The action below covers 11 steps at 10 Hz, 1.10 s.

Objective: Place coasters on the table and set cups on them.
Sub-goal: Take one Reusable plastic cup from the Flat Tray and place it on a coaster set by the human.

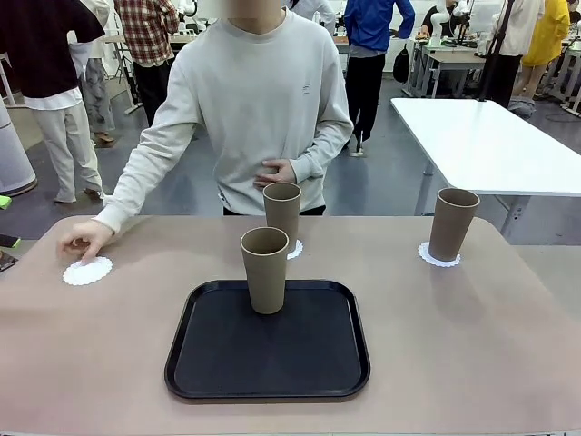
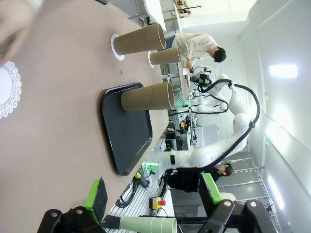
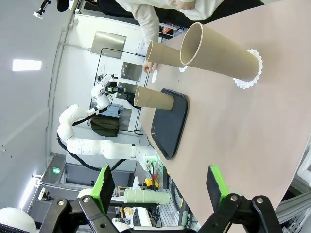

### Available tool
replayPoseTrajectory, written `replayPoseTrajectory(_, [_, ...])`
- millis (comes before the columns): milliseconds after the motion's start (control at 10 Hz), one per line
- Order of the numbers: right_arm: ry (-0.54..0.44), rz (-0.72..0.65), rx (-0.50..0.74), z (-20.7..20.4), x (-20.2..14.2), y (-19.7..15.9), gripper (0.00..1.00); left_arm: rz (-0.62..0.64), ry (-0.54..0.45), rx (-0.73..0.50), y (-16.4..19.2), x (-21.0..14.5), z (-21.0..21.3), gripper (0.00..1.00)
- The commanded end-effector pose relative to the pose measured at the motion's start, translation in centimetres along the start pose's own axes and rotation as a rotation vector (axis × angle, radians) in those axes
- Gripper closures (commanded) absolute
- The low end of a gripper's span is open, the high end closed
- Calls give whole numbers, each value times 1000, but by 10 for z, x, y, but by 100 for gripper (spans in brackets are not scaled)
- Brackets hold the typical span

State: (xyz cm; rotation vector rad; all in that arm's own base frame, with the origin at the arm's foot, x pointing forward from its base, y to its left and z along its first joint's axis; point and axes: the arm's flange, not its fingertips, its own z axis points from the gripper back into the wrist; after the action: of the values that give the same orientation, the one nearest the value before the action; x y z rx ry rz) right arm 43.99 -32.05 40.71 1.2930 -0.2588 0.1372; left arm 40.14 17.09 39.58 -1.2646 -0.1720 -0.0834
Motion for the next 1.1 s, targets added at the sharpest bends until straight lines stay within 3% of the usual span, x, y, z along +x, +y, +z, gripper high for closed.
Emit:
replayPoseTrajectory(0, [-14,4,2,-1,-1,1,0,-16,7,-5,-1,-1,2,0])
replayPoseTrajectory(900, [-14,4,2,-1,-1,1,0,0,0,0,0,0,0,0])
replayPoseTrajectory(1000, [-14,4,2,-1,-1,1,0,-166,53,142,-11,14,-9,0])
